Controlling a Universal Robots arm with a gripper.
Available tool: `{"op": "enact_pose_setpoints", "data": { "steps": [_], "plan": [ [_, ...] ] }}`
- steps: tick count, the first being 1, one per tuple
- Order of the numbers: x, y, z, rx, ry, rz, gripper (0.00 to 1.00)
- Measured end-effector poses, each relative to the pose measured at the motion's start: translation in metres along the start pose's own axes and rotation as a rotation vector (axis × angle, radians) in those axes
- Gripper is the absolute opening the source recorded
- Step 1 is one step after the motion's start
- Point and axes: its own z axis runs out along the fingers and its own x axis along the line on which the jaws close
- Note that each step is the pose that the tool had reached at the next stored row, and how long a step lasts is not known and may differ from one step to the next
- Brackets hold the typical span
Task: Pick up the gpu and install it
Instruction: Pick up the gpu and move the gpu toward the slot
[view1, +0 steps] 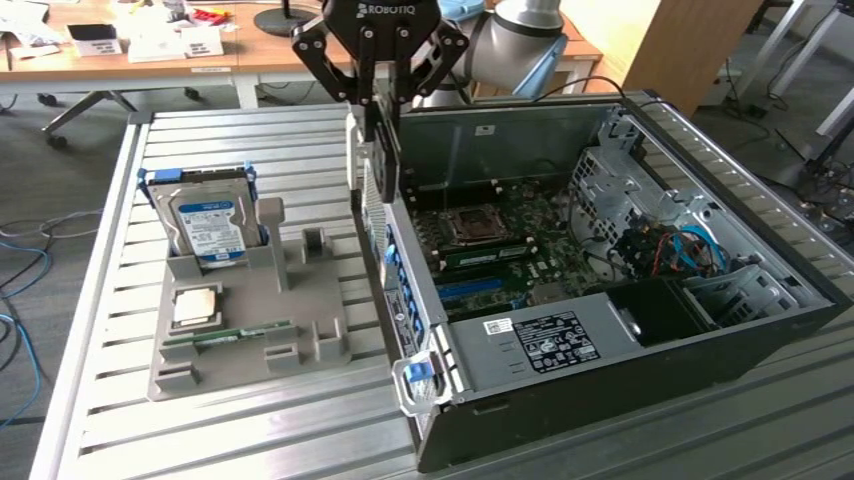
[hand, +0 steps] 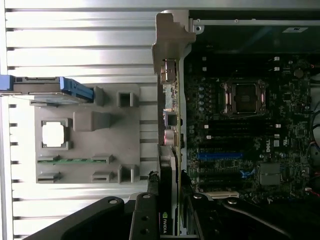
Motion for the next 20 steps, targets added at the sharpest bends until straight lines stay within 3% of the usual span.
{"op": "enact_pose_setpoints", "data": {
  "steps": [20],
  "plan": [
    [-0.019, 0.0008, 0.0005, -0.0001, 0.0, 0.0, 0.27]
  ]
}}
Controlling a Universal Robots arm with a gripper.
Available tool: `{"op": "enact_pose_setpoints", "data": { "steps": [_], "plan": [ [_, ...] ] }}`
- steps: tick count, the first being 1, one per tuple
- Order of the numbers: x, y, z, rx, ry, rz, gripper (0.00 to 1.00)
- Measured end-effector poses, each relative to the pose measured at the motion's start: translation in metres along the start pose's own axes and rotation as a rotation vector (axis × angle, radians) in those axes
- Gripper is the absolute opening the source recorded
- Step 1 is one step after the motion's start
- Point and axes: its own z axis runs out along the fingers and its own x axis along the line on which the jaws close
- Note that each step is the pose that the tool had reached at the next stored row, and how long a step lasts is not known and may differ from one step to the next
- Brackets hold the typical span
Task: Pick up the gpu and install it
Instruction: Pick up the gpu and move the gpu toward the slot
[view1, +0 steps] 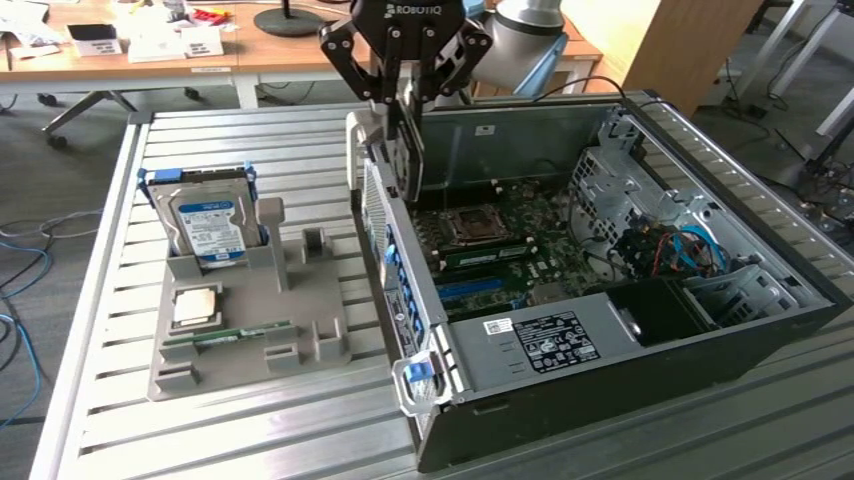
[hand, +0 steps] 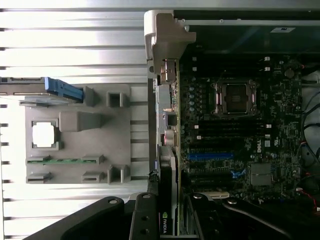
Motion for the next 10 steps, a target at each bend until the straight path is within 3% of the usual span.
{"op": "enact_pose_setpoints", "data": {
  "steps": [10],
  "plan": [
    [-0.0087, 0.0004, 0.0002, 0.0001, 0.0, 0.0, 0.27]
  ]
}}
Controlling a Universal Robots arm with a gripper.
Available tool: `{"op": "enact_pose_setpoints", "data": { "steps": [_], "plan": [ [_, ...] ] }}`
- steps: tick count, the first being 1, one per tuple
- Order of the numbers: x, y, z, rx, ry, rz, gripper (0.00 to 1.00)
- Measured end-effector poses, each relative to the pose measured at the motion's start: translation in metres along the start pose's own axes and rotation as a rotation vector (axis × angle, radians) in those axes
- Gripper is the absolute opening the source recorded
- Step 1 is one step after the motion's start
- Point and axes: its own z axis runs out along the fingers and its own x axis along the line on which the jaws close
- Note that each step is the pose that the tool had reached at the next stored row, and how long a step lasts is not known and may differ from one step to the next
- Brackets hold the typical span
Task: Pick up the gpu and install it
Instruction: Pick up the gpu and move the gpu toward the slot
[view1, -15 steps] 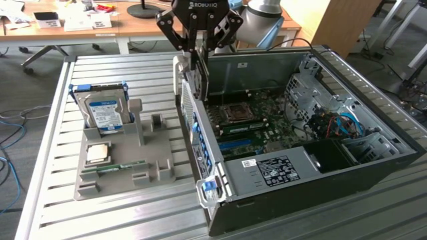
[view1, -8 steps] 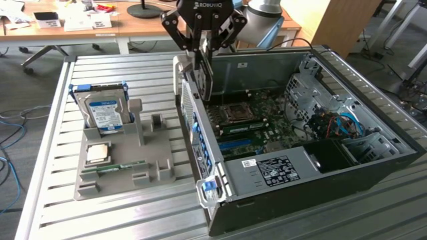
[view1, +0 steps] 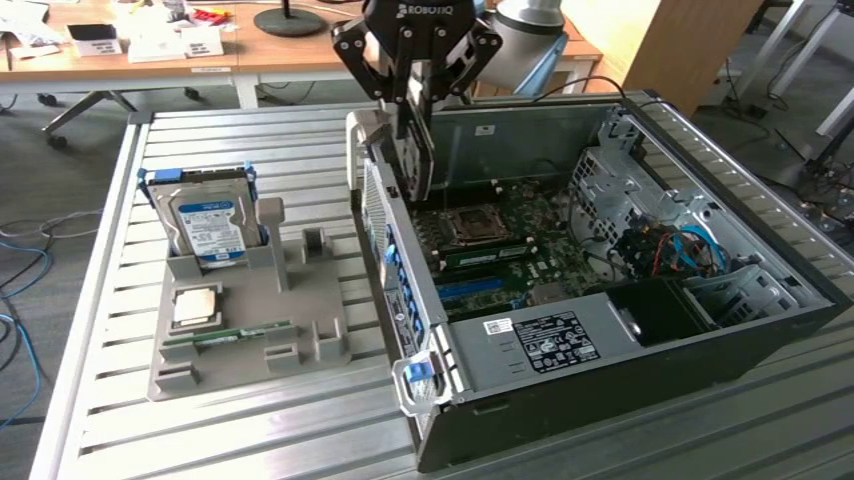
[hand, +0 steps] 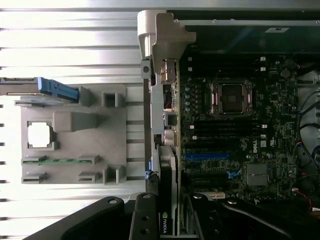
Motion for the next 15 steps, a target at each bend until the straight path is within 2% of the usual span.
{"op": "enact_pose_setpoints", "data": {
  "steps": [15],
  "plan": [
    [-0.014, 0.0006, 0.0004, -0.0001, 0.0, 0.0, 0.27]
  ]
}}
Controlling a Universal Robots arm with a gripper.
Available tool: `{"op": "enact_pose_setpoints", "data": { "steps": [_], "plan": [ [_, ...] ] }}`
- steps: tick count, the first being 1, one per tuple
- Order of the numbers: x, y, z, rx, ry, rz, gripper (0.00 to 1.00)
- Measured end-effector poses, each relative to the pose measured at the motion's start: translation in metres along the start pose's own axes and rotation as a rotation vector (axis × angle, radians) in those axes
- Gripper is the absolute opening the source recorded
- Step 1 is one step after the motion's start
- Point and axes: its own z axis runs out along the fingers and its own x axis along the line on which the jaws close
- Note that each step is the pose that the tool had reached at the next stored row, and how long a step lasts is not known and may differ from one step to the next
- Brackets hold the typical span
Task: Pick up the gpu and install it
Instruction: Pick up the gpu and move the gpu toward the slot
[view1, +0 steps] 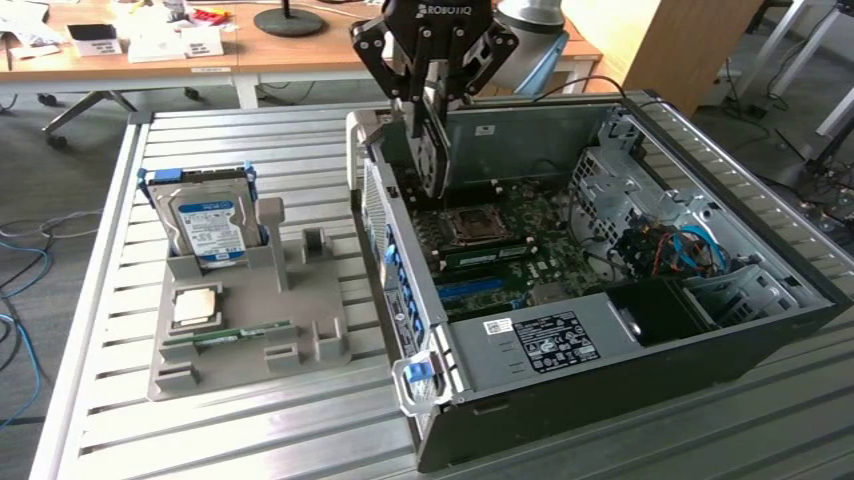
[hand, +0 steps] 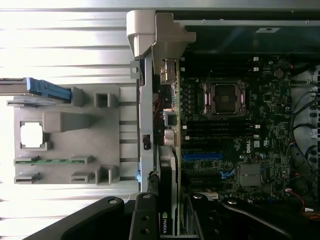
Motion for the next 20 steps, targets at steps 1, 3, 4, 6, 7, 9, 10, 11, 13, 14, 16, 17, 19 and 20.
{"op": "enact_pose_setpoints", "data": {
  "steps": [1, 3, 4, 6, 7, 9, 10, 11, 13, 14, 16, 17, 19, 20],
  "plan": [
    [-0.001, 0.0001, 0.0, 0.0, 0.0001, 0.0, 0.27],
    [-0.003, 0.0002, 0.0, 0.0001, 0.0001, 0.0, 0.27],
    [-0.004, 0.0002, 0.0001, 0.0, 0.0001, 0.0, 0.27],
    [-0.007, 0.0003, 0.0002, 0.0, 0.0, 0.0, 0.27],
    [-0.008, 0.0003, 0.0002, 0.0, 0.0, 0.0, 0.27],
    [-0.01, 0.0004, 0.0002, 0.0001, 0.0001, 0.0, 0.27],
    [-0.011, 0.0005, 0.0002, 0.0001, 0.0001, 0.0, 0.27],
    [-0.012, 0.0005, 0.0002, 0.0001, 0.0001, 0.0, 0.27],
    [-0.015, 0.0006, 0.0003, 0.0, 0.0001, 0.0, 0.27],
    [-0.016, 0.0007, 0.0004, 0.0, 0.0001, 0.0, 0.27],
    [-0.019, 0.0008, 0.0004, 0.0, 0.0001, 0.0, 0.27],
    [-0.02, 0.0009, 0.0005, 0.0001, 0.0001, 0.0, 0.27],
    [-0.023, 0.001, 0.0006, 0.0, 0.0, 0.0, 0.27],
    [-0.025, 0.0011, 0.0006, 0.0, 0.0001, 0.0, 0.27]
  ]
}}
